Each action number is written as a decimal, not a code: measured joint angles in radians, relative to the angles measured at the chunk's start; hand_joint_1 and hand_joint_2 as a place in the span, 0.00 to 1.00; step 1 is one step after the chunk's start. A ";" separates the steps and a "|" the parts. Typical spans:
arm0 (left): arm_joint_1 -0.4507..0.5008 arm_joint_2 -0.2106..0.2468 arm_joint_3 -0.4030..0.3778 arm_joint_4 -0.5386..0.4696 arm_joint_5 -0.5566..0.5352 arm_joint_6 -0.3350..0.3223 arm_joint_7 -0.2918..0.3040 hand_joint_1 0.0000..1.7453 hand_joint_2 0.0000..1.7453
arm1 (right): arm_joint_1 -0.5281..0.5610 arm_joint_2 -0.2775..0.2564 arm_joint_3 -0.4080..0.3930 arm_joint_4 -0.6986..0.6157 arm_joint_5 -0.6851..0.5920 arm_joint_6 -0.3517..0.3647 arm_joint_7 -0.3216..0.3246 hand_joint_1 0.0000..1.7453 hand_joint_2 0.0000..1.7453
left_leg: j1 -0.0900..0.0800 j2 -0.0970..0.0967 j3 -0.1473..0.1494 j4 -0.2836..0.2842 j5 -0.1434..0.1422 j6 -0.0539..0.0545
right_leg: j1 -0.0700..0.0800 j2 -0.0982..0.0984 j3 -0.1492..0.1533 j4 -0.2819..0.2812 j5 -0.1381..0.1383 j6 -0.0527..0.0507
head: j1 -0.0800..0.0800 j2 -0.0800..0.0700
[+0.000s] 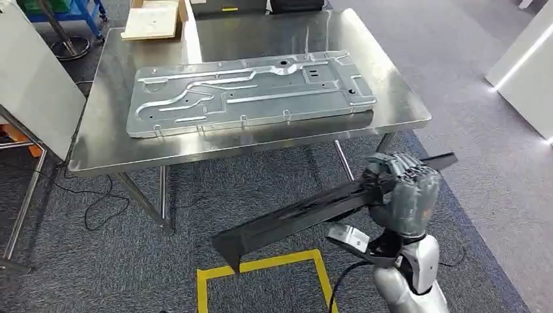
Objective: Take the parts from the cabinet and place them on the table.
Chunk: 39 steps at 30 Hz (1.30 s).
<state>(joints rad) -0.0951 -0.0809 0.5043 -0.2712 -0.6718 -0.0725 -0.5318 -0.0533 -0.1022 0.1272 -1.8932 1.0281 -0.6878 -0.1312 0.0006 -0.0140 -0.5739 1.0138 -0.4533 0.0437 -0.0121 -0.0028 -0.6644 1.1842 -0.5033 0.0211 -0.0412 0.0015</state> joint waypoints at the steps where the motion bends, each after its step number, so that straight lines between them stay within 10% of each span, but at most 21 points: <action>1: 0.000 0.000 0.000 0.000 0.000 0.000 0.000 0.00 1.00 | 0.005 0.000 -0.020 -0.005 0.002 0.000 -0.004 1.00 1.00 | -0.001 0.000 0.002 0.002 -0.002 -0.002 | 0.002 0.001 0.049 -0.098 0.043 -0.008 | 0.000 0.000; 8: 0.002 -0.001 0.002 0.000 0.003 -0.005 0.000 0.00 1.00 | 0.073 0.005 -0.161 -0.016 0.083 0.000 0.037 1.00 1.00 | -0.007 0.006 -0.009 0.032 -0.037 -0.033 | -0.001 -0.007 0.077 -0.170 0.051 -0.036 | 0.000 0.000; 12: 0.005 -0.002 0.002 0.000 0.003 -0.010 0.002 0.00 1.00 | 0.105 0.005 -0.247 -0.013 0.098 0.000 0.043 1.00 1.00 | 0.003 0.007 -0.136 0.313 -0.167 -0.047 | 0.000 -0.009 0.074 -0.167 0.051 -0.040 | 0.000 0.000; 14: 0.008 -0.002 0.002 0.000 0.003 -0.013 0.003 0.00 1.00 | 0.114 0.005 -0.286 -0.008 0.100 0.000 0.042 1.00 1.00 | 0.004 0.008 -0.115 0.268 -0.118 -0.048 | 0.000 -0.008 0.074 -0.164 0.050 -0.038 | 0.000 0.000; 17: 0.005 -0.002 0.002 0.000 0.003 -0.014 0.002 0.00 1.00 | 0.117 0.003 -0.322 -0.007 0.103 0.000 0.041 1.00 1.00 | 0.003 0.011 0.014 0.007 -0.021 -0.032 | 0.000 -0.008 0.077 -0.160 0.046 -0.031 | 0.000 0.000; 23: 0.004 -0.002 0.002 0.000 0.003 -0.018 0.002 0.00 1.00 | 0.115 -0.036 -0.354 -0.006 0.166 0.029 0.060 1.00 1.00 | 0.002 0.010 0.023 -0.021 -0.002 -0.001 | 0.001 -0.005 0.069 -0.140 0.033 0.004 | 0.000 0.000; 26: 0.004 -0.002 0.003 0.000 0.005 -0.028 0.003 0.00 1.00 | 0.061 -0.142 -0.361 0.014 0.194 0.172 0.085 1.00 1.00 | 0.000 0.014 0.018 -0.021 0.001 0.007 | -0.003 -0.002 -0.033 0.075 -0.085 0.016 | 0.000 0.000; 28: 0.003 -0.002 0.005 0.000 0.009 -0.034 0.003 0.00 1.00 | 0.027 -0.199 -0.361 0.037 0.200 0.216 0.090 1.00 1.00 | -0.001 0.013 0.014 -0.018 0.001 0.007 | -0.004 -0.002 -0.069 0.149 -0.093 0.021 | 0.000 0.000; 32: 0.003 -0.003 0.005 0.000 0.010 -0.038 0.003 0.00 1.00 | -0.011 -0.264 -0.360 0.056 0.202 0.222 0.093 1.00 1.00 | 0.001 0.006 0.015 -0.003 -0.007 -0.002 | -0.011 -0.001 0.076 -0.140 0.049 0.020 | 0.000 0.000; 39: 0.000 -0.003 0.012 0.000 0.022 -0.065 -0.002 0.00 1.00 | -0.106 -0.337 -0.320 0.103 0.213 0.284 0.101 1.00 1.00 | -0.005 0.007 -0.017 0.051 -0.046 -0.035 | -0.009 0.003 0.069 -0.152 0.044 -0.026 | 0.000 0.000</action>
<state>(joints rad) -0.0953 -0.0839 0.5161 -0.2712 -0.6496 -0.1377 -0.5337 -0.1590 -0.4391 -0.1930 -1.7906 1.2413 -0.4040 -0.0301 -0.0041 -0.0073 -0.5907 1.0644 -0.4991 0.0086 -0.0214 0.0006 -0.5955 1.0321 -0.4588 -0.0049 -0.0416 0.0015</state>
